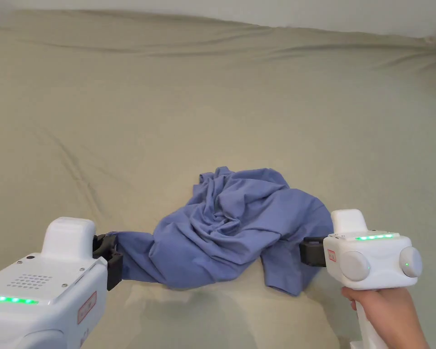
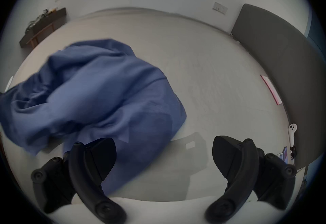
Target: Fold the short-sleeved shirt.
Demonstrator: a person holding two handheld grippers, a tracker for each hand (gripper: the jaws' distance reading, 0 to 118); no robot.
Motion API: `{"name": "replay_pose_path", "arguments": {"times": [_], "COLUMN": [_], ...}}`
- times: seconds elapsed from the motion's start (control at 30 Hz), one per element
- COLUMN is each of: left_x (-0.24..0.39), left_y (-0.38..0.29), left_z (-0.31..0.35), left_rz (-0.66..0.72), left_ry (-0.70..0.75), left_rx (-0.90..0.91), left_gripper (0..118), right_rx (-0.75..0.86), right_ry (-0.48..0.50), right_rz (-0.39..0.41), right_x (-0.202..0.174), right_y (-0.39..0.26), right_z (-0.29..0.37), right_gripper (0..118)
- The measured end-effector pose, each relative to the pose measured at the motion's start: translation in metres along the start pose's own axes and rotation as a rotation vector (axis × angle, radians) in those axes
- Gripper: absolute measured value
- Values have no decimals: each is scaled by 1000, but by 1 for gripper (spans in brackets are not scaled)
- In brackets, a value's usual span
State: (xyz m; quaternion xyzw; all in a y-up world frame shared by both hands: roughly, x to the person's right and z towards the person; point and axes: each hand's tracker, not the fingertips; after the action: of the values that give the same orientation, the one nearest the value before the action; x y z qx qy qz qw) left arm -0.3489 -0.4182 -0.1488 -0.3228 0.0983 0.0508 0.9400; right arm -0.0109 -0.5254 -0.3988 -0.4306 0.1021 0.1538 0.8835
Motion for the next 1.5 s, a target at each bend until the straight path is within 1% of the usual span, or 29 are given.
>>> {"name": "replay_pose_path", "arguments": {"times": [0.07, 0.13, 0.17, 0.2, 0.23, 0.27, 0.3, 0.33, 0.37, 0.4, 0.43, 0.5, 0.53, 0.6, 0.63, 0.73, 0.77, 0.83, 0.97, 1.13, 1.17, 1.27, 1.33, 1.5], "left_x": [-2, -2, -1, -1, 0, 0, -1, 0, 0, 0, -1, -5, -9, -17, -17, -21, -23, -30, -45, -55, -56, -55, -52, -50], "left_y": [-5, -11, -14, -17, -20, -21, -22, -23, -22, -20, -17, -6, 0, 17, 25, 53, 62, 81, 119, 155, 161, 175, 184, 209], "left_z": [2, 0, -3, -5, -7, -9, -11, -11, -11, -10, -7, 2, 8, 22, 29, 56, 65, 85, 125, 170, 180, 205, 220, 255], "left_rz": [-3, -16, -23, -28, -29, -24, -15, -8, -2, 1, 6, 20, 37, 67, 58, 37, 36, 62, 147, 171, 176, 183, 177, 171], "left_ry": [7, 15, 20, 26, 28, 27, 24, 23, 23, 20, 14, 7, 4, 22, 43, 15, 42, 43, 43, 50, 44, 33, 39, 23], "left_rx": [-4, -17, -25, -32, -38, -47, -52, -49, -48, -43, -31, 5, 32, 80, 99, 202, 233, 302, 416, 545, 567, 631, 666, 736], "left_gripper": [5, 5, 5, 5, 5, 5, 5, 5, 5, 5, 5, 5, 5, 5, 5, 5, 5, 5, 5, 5, 5, 5, 5, 5], "right_rx": [-9, -31, -20, -16, -15, 15, 28, 46, 74, 41, 62, 128, 173, 262, 303, 446, 490, 582, 737, 905, 933, 1042, 1091, 1146], "right_ry": [34, 34, 67, 98, 155, 176, 183, 225, 192, 130, 130, 128, 110, 121, 114, 91, 75, 55, 43, 5, 3, -79, -74, -113], "right_rz": [-22, -24, -57, -91, -105, -90, -55, -11, 27, 60, 76, 19, -2, -71, -84, -87, -94, -113, -183, -243, -247, -235, -234, -230], "right_x": [0, -8, -7, -1, -2, -4, -10, -9, -18, -26, -28, -15, -10, 11, 19, 45, 52, 65, 89, 104, 105, 105, 106, 109], "right_y": [0, 2, 4, 4, 5, 5, 6, 5, 3, 2, 0, 2, 3, 10, 12, 26, 30, 35, 50, 55, 54, 54, 54, 66], "right_z": [-6, -19, -20, -11, -8, -5, -1, 7, 11, 14, 18, 40, 50, 88, 106, 164, 184, 225, 301, 373, 387, 419, 441, 481], "right_gripper": [112, 113, 111, 105, 86, 67, 42, 5, 5, 5, 5, 5, 5, 5, 5, 5, 5, 5, 5, 5, 5, 5, 5, 5]}}
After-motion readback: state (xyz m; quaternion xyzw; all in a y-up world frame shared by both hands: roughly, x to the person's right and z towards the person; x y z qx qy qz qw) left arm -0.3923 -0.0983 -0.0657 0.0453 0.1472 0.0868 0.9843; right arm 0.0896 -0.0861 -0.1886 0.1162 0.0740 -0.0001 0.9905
